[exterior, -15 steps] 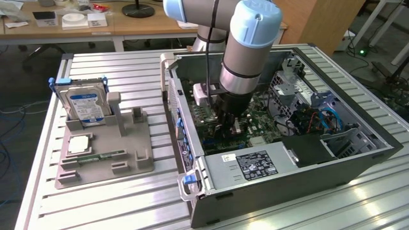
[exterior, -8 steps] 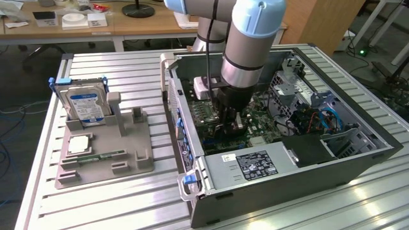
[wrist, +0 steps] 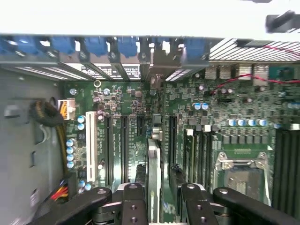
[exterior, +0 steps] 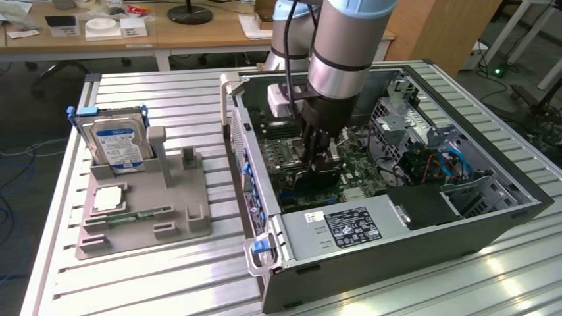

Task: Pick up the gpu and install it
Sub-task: 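Insert the gpu into the slot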

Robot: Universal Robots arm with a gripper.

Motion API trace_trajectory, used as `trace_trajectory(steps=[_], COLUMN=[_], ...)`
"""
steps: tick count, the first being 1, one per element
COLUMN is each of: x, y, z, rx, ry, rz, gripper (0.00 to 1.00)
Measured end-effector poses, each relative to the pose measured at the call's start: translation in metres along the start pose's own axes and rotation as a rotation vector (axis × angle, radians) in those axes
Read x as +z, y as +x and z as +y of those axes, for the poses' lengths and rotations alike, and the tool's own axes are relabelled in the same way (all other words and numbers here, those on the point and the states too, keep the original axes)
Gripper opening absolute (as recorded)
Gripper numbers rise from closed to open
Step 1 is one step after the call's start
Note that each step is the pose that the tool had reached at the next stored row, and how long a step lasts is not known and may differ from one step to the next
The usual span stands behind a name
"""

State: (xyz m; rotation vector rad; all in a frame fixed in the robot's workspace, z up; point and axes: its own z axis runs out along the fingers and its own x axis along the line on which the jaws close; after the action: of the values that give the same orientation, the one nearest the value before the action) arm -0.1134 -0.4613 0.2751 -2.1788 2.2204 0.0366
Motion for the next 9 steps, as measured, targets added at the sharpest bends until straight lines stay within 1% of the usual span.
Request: trace_trajectory(steps=[1,3,4,5,8,9], x=[-0.004,-0.004,-0.004,-0.004,-0.004,-0.004], y=[-0.0002,-0.0002,-0.0002,-0.0002,-0.0002,-0.0002], z=[0.0,0.0,0.0,0.0,0.0,0.0], rx=[0.0,0.0,0.0,0.0,0.0,0.0], ry=[0.0,0.0,0.0,0.0,0.0,0.0], rz=[0.0,-0.0001,-0.0001,-0.0001,-0.0001,0.0], gripper=[0.35,0.33,0.27,0.27,0.1,0.1])
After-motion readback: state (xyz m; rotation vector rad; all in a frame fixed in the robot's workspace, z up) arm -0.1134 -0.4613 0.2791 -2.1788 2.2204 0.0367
